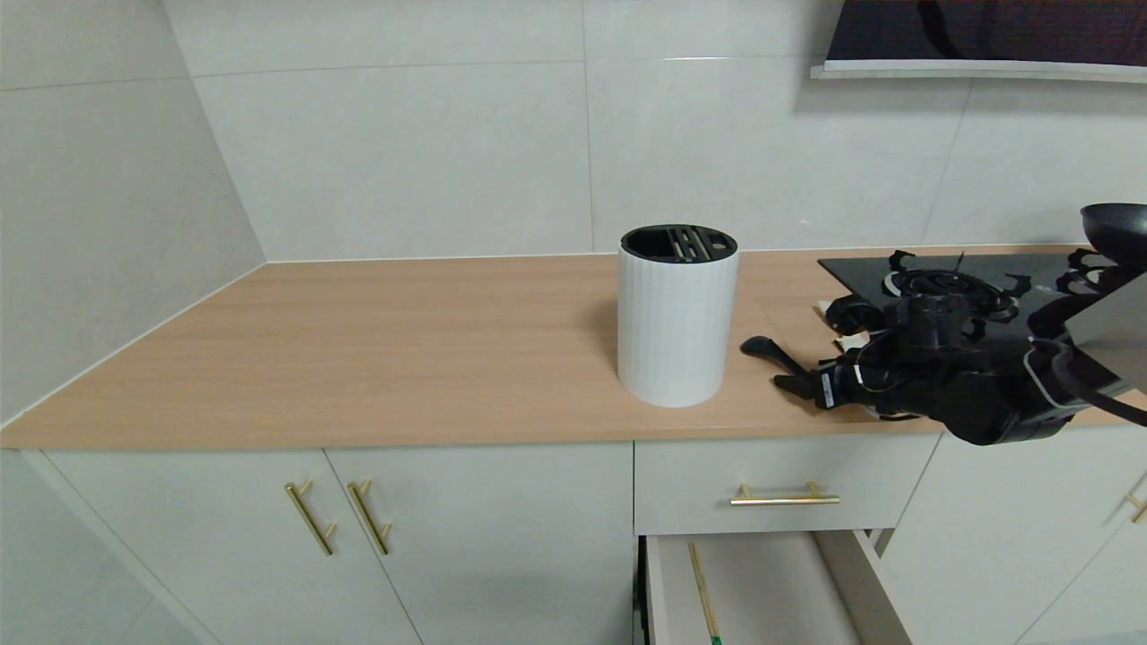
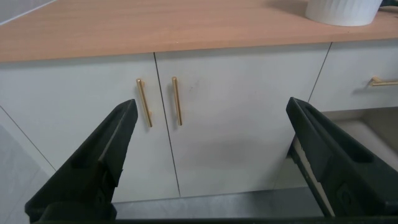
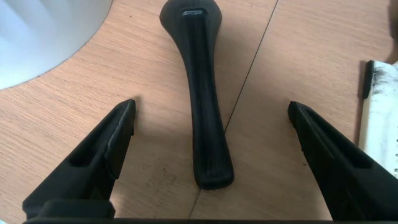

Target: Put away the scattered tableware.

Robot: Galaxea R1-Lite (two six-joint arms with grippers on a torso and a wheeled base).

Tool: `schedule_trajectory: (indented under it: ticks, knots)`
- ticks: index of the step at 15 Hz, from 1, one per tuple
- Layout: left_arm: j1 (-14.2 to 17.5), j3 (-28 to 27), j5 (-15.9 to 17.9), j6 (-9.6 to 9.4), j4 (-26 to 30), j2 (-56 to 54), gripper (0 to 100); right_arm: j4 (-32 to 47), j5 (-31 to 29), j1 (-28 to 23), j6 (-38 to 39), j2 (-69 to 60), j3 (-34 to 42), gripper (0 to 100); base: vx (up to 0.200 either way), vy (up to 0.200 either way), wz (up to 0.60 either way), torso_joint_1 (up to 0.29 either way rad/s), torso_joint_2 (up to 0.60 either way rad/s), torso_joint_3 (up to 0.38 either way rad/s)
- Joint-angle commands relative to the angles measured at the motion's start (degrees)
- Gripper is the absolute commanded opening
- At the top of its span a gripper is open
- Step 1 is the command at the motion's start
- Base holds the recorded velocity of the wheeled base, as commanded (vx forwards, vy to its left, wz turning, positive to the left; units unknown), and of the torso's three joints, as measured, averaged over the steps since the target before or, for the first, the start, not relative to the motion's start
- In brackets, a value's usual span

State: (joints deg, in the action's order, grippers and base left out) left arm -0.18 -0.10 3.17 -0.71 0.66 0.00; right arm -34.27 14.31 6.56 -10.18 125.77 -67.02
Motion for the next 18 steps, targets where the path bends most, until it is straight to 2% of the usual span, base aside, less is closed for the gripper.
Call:
schedule_trajectory:
  ticks: [1,11,15,16,18]
  knots:
    - [0.0,0.0,0.0,0.0,0.0,0.0,100,0.0,0.0,0.0,0.0,0.0,0.1,0,0.0,0.0,0.0,0.0,0.0,0.0]
    - [0.0,0.0,0.0,0.0,0.0,0.0,100,1.7,-0.2,0.6,1.0,-3.5,0.6,0,0.0,0.0,0.0,0.0,0.0,0.0]
    - [0.0,0.0,0.0,0.0,0.0,0.0,100,15.5,-1.0,2.8,7.9,-13.4,0.2,0,0.0,0.0,0.0,0.0,0.0,0.0]
    - [0.0,0.0,0.0,0.0,0.0,0.0,100,20.4,-3.0,4.3,10.6,-17.5,0.2,0,0.0,0.0,0.0,0.0,0.0,0.0]
    - [0.0,0.0,0.0,0.0,0.0,0.0,100,25.2,-6.2,5.9,16.2,-22.8,1.8,0,0.0,0.0,0.0,0.0,0.0,0.0]
